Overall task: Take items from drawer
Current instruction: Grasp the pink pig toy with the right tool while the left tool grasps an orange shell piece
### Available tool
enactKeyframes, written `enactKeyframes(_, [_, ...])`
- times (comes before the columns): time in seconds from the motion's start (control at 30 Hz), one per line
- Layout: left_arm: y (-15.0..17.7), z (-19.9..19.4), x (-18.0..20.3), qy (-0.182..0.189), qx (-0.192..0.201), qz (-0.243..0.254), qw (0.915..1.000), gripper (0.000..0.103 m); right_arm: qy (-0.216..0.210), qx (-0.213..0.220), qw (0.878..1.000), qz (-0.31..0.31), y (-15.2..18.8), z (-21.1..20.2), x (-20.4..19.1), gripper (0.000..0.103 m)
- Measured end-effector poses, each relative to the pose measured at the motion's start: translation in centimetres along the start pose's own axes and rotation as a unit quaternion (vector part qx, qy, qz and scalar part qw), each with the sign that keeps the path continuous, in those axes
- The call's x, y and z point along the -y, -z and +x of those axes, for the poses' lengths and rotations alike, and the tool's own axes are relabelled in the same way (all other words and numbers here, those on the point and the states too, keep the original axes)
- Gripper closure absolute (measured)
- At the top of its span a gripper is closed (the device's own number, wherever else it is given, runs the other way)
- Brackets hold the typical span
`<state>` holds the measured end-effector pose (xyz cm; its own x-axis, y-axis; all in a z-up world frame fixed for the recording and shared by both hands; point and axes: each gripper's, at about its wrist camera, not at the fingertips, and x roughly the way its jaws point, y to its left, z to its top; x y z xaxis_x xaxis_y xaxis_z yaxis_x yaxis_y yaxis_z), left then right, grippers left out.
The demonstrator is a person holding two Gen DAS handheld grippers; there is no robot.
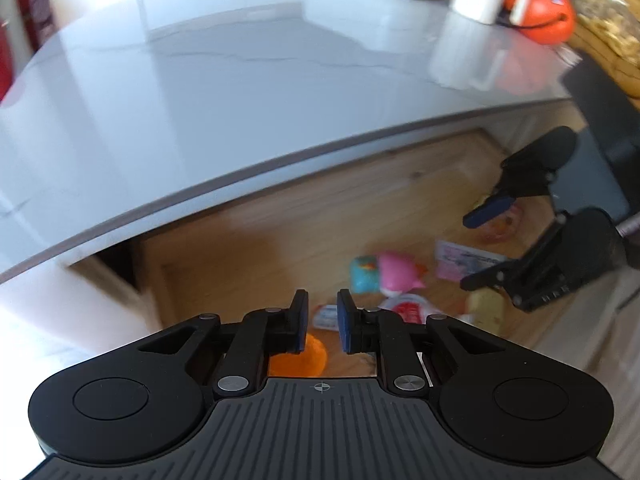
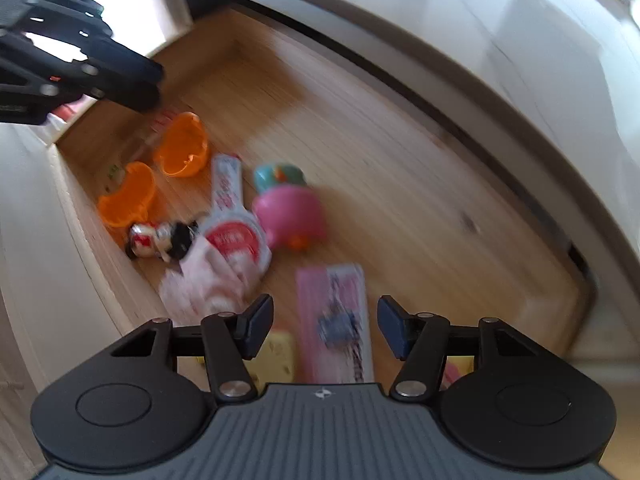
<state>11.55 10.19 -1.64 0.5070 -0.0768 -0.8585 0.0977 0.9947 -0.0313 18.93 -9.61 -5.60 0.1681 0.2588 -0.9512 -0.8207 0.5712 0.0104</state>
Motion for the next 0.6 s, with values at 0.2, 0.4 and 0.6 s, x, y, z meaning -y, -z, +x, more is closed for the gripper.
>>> enactKeyframes(0.2, [0.7,0.5,-2.7,-0.037,-0.03,-0.055,0.9974,0.086,-0.004,0.035,0.999,-0.037,-3.0,1.7,-1.5,0.042])
enactKeyframes(0.4, [1.1,1.4,-3.1,-0.037,-0.06,-0.058,0.9958,0.086,-0.015,0.013,0.999,-0.027,-5.3,5.5,-2.2,0.048])
enactKeyframes(0.6, [1.0,2.1,-3.5,-0.033,-0.076,-0.066,0.9944,0.086,0.002,0.014,1.0,0.012,-4.2,1.8,-1.3,0.057])
